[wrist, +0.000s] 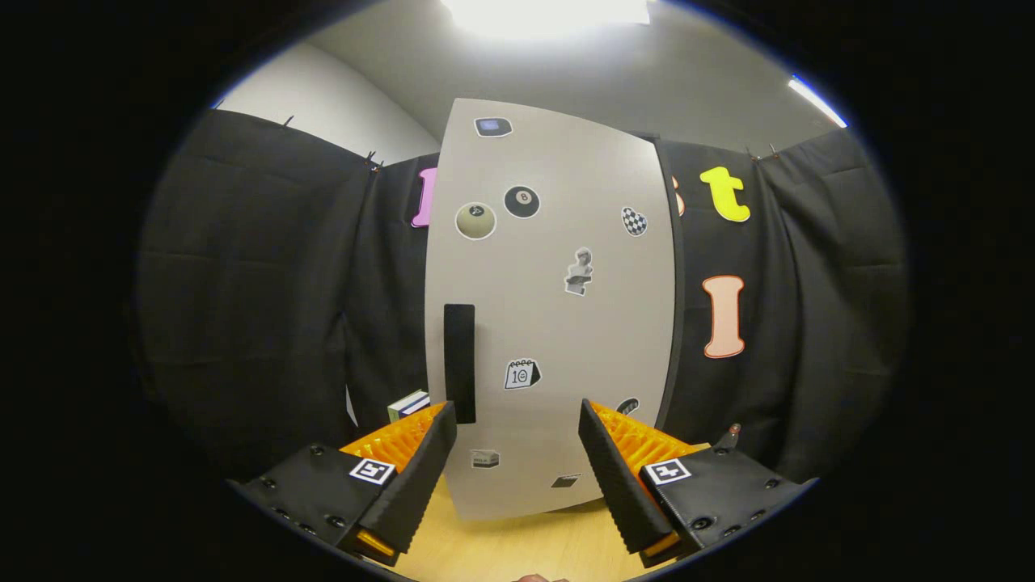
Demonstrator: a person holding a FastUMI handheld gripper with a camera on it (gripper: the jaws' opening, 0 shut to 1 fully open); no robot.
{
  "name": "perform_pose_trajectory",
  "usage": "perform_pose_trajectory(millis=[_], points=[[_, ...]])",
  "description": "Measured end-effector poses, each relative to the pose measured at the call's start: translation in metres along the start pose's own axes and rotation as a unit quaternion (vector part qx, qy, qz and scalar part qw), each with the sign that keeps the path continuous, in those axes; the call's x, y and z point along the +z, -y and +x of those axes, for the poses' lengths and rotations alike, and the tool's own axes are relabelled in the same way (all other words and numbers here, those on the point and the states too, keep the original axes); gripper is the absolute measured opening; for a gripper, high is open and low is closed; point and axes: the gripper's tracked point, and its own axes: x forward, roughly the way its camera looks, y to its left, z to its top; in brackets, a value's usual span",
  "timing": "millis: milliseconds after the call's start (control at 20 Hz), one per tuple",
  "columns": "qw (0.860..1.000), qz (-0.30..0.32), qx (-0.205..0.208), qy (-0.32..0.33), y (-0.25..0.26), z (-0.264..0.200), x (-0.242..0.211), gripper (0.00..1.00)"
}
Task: Open the shoe cabinet door, grab the shoes and put them into the shoe cabinet, then close the shoe cabinet door.
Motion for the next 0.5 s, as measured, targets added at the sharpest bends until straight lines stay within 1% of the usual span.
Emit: perform_pose_trajectory(millis=[200, 500], points=[[1.000, 0.004, -0.001, -0.005, 0.002, -0.006, -0.007, 0.96], [1.000, 0.002, -0.015, -0.002, 0.007, -0.019, -0.008, 0.96]])
